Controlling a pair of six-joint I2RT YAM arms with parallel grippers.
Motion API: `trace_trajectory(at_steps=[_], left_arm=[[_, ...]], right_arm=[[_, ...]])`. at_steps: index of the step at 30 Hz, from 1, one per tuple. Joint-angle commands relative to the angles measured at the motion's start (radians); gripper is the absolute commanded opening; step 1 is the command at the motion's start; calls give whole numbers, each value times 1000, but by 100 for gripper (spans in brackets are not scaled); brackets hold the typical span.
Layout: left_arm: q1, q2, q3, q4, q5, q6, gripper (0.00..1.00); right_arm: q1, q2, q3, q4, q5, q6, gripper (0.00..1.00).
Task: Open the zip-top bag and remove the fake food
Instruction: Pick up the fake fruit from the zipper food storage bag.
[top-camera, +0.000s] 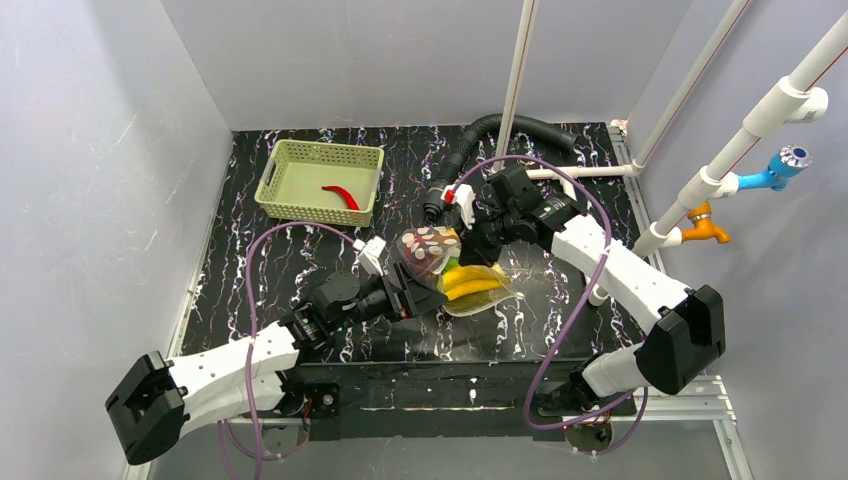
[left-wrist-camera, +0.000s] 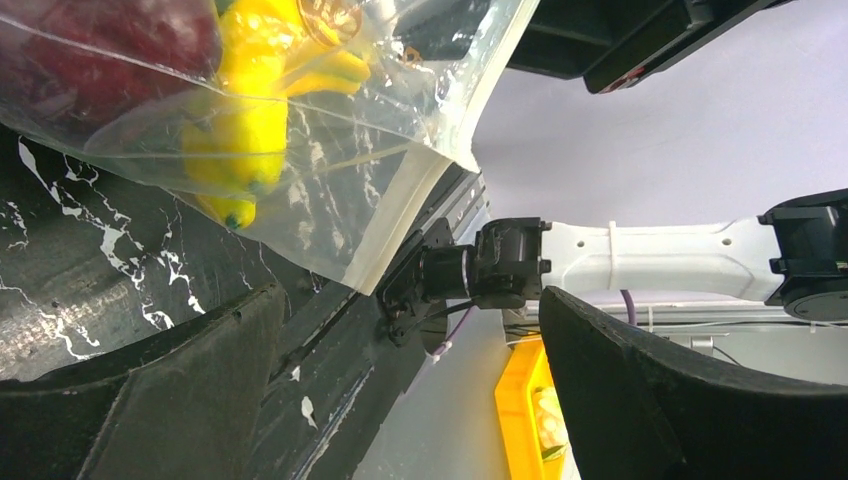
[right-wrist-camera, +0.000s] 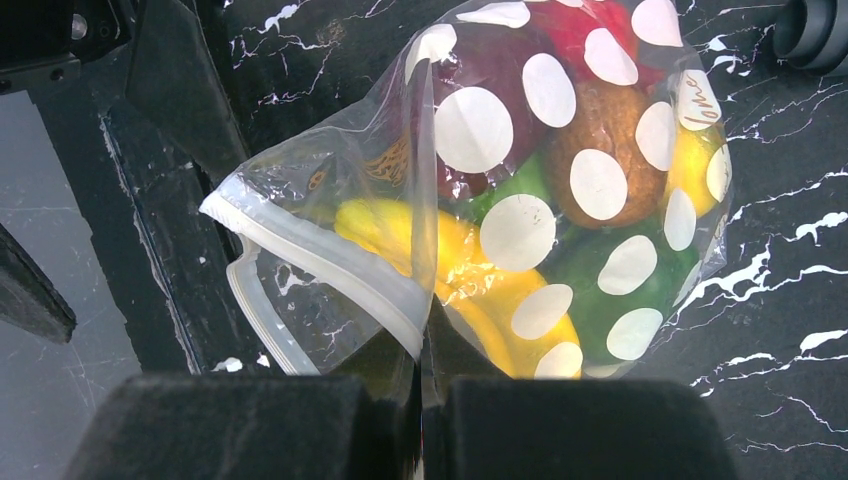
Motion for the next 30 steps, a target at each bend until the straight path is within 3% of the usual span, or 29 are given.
trace_trajectory(at_steps=[1, 5, 9, 12, 17, 20, 23, 30], left_arm=[[-25, -4, 10, 33, -8, -9, 98], [-52, -53, 28, -65, -46, 7, 96], [-76, -82, 90, -277, -142, 18, 90], [-83, -45, 144, -396, -239, 14, 86], [-90, 72, 222, -457, -294, -1, 79], [-94, 130, 270, -560, -369, -2, 70], [-94, 158, 288, -633, -443, -2, 53], [-80, 176, 319, -695, -549, 77, 21]], right_arm=[[-5, -5, 28, 15, -16, 8, 1], [-4, 10, 45, 10, -30, 20, 1], [6, 45, 76, -1, -47, 35, 1], [23, 73, 104, -11, -50, 40, 1], [68, 108, 125, -24, -25, 34, 1], [92, 116, 127, -24, 0, 27, 1], [103, 117, 127, -24, 25, 18, 1], [114, 115, 137, -29, 102, 0, 1]])
